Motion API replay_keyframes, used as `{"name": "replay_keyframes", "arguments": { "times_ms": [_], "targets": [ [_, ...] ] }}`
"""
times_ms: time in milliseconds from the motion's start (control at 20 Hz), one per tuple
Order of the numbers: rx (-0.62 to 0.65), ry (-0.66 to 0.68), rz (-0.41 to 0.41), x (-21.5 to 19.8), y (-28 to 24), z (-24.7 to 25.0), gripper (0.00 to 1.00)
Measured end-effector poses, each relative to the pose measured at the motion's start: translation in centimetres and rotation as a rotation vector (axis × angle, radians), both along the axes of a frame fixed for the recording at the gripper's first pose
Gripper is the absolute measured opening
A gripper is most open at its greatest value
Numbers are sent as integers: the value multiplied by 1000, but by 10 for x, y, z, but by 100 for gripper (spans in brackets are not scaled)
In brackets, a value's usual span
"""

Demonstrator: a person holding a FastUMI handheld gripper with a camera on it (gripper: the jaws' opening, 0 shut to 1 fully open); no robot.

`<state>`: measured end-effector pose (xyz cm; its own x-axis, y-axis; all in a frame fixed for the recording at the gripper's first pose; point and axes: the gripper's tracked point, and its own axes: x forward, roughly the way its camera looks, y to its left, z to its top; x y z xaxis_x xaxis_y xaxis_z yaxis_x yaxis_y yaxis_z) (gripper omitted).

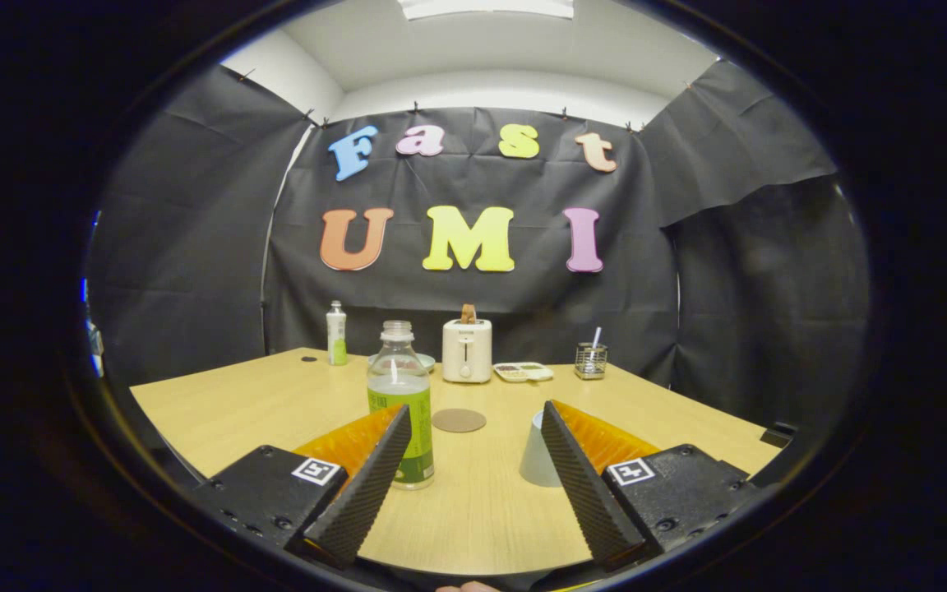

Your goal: Take the bottle from table, then pour the juice into the cup, finally place the bottle on the coaster

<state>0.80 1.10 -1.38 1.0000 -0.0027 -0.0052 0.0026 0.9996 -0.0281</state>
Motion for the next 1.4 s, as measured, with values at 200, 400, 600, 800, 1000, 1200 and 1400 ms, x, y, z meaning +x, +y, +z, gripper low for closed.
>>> {"name": "replay_keyframes", "arguments": {
  "times_ms": [200, 400, 600, 800, 1000, 1200, 1400],
  "targets": [
    [0, 17, 18, 5, 6, -5, 100],
    [-26, 26, 40, 12, 16, -7, 100],
    [-25, 50, 84, 21, 31, -11, 100],
    [-12, 125, 126, 40, 49, -27, 100],
    [6, 181, 132, 58, 57, -40, 100],
    [30, 223, 122, 76, 64, -49, 100],
    [13, 284, 127, 87, 74, -63, 100]
  ]
}}
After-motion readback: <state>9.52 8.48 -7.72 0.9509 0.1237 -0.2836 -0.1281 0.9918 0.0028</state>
